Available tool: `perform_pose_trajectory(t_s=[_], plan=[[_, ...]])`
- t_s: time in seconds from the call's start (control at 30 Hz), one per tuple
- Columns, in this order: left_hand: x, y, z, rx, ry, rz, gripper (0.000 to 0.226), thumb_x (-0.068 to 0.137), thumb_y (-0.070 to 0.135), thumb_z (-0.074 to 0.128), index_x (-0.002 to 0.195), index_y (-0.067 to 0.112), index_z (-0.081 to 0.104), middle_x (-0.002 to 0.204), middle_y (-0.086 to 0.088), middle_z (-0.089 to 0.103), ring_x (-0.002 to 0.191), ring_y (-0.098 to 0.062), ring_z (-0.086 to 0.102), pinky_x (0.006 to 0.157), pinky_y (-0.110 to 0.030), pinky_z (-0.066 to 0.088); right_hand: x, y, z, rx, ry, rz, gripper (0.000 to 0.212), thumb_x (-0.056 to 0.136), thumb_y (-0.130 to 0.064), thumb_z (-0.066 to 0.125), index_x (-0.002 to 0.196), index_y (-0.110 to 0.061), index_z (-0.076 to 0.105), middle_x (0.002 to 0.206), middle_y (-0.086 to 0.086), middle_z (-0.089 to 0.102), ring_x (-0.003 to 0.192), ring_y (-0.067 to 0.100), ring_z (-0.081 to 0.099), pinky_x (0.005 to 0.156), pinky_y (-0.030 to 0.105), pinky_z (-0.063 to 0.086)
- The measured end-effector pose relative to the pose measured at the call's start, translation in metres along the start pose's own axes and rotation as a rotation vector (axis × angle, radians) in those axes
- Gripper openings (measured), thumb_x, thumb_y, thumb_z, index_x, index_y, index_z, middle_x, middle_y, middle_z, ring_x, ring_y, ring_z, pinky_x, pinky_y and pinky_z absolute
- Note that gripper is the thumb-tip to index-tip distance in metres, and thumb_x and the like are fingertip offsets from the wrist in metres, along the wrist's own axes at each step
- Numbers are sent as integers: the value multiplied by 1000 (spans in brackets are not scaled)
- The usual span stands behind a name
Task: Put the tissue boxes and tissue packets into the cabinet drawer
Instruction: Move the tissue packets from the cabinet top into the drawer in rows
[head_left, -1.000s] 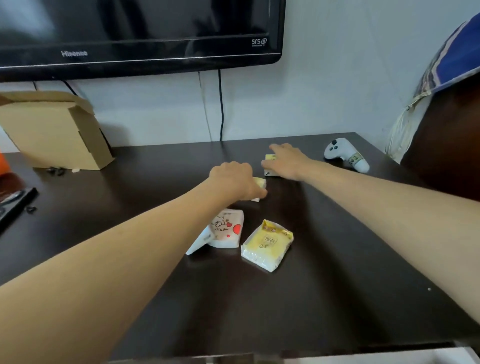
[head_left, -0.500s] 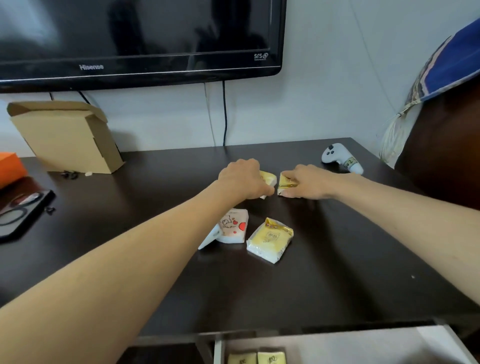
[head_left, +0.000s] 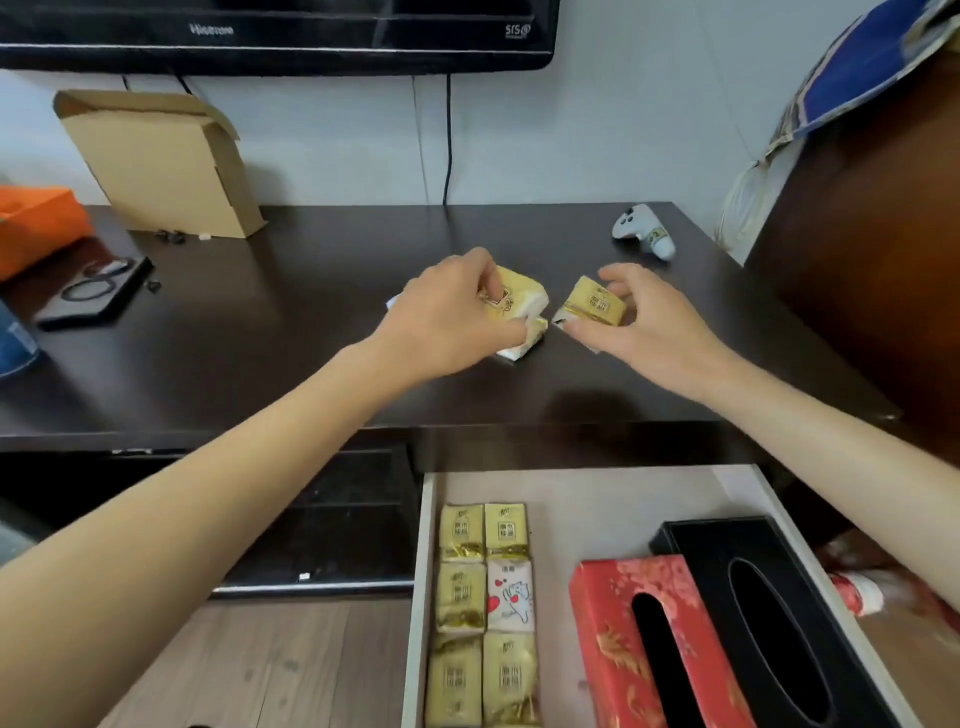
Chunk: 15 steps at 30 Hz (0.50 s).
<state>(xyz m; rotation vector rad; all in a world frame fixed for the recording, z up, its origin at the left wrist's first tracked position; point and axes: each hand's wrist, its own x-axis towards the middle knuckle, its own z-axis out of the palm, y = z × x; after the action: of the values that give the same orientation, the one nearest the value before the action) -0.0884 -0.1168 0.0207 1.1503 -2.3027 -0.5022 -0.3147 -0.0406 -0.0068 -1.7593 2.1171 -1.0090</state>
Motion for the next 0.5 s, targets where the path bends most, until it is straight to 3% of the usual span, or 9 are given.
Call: perform_pose_trajectory(t_s=[0.13,0.3,0.5], plan=[[-78,-9,0,-20,-107,6,40,67,54,69,95,36,47,95,19,57,76,-3,56,58,-20,37,-76,0,10,38,-60,-25,77,69,-74,70,132,-35,52,122,-16,59,115,7,56,94,41,52],[-149,-32,26,-14,-235,23,54,64,55,76,102,44,39,99,19,57,85,-2,59,65,-25,53,-147,6,36,0,-180,-37,61,67,-79,67,111,-45,42,109,-23,60,101,-5,59,76,28,55],[-171,-81,93,204,-472,92,72,76,39,78,135,30,37,122,7,57,105,-14,60,83,-36,56,-164,29,84,-243,-400,-32,40,76,-69,69,94,-40,47,99,-22,51,84,-2,53,62,24,43]])
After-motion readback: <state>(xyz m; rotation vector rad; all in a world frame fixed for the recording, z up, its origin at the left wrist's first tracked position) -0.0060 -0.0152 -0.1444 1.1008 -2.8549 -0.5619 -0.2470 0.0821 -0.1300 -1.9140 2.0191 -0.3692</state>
